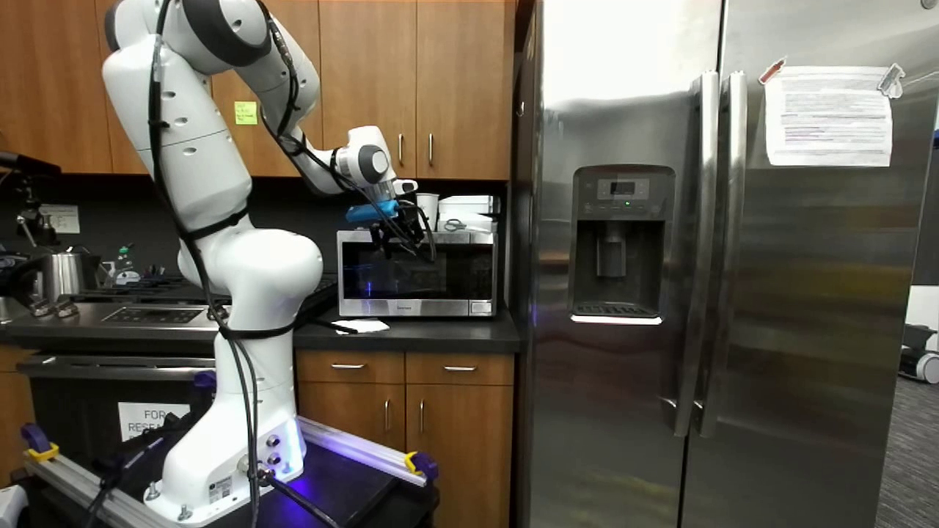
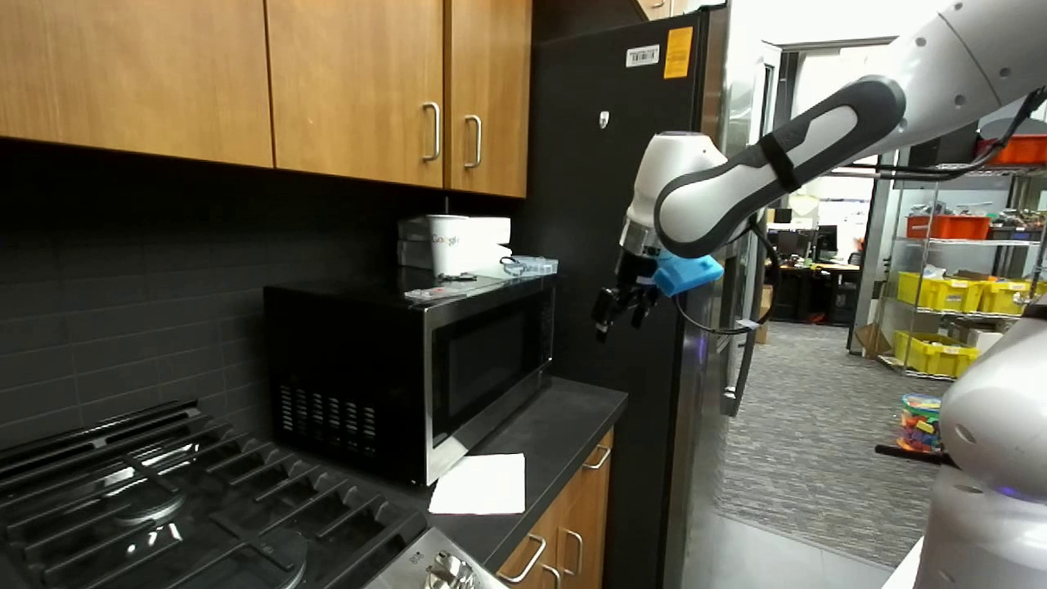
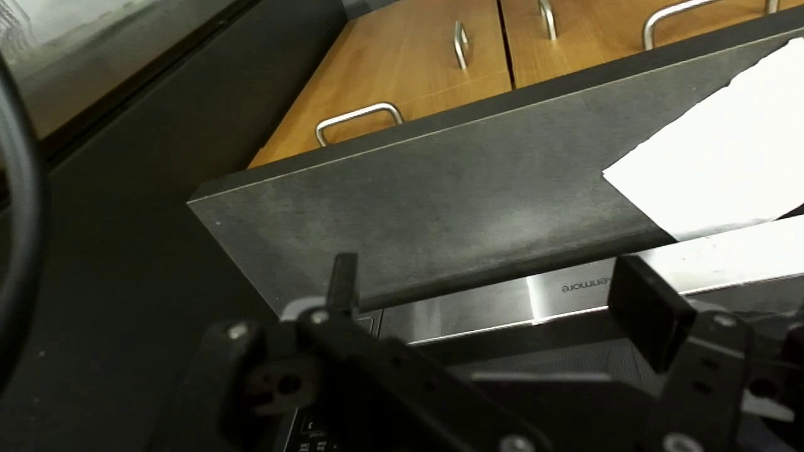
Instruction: Press a button on the right side of the microwave
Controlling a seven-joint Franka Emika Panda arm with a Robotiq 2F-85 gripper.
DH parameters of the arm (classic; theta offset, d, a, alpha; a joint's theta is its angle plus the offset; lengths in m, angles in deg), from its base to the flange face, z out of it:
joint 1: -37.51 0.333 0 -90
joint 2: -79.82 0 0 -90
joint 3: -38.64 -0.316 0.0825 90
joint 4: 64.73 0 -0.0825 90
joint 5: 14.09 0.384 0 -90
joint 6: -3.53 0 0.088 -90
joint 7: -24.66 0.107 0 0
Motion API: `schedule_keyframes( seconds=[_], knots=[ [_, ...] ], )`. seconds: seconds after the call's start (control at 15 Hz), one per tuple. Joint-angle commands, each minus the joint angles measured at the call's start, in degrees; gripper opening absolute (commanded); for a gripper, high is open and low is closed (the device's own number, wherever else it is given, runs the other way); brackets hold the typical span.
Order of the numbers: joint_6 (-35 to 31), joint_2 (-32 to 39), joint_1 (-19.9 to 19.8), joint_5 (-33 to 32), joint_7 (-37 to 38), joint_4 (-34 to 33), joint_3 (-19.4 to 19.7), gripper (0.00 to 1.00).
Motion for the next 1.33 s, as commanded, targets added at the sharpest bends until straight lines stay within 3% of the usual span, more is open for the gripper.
schedule_keyframes(
  seconds=[0.0,0.33,0.4,0.53,0.6,0.67,0.73,0.8,1.13,1.27],
  knots=[
    [-2.33,-3.24,0.26,-1.84,-6.70,3.20,1.86,1.00],
    [-6.44,-5.37,1.20,-0.54,-18.93,6.23,7.05,1.00],
    [-7.14,-5.85,1.25,-0.39,-20.66,6.76,8.04,0.75],
    [-9.76,-7.08,1.55,0.06,-23.80,9.54,10.01,0.69],
    [-13.56,-11.94,1.91,0.31,-23.67,17.68,10.09,0.61],
    [-15.28,-12.56,2.18,0.62,-24.32,19.62,10.76,0.54],
    [-16.71,-11.37,2.97,1.28,-24.86,19.71,11.57,0.46],
    [-17.07,-6.15,3.93,1.95,-24.45,14.93,11.67,0.37],
    [-24.56,-3.59,7.36,4.96,-21.30,14.94,10.33,0.01],
    [-29.04,-1.53,8.63,6.97,-18.39,14.49,9.08,0.00]
  ],
)
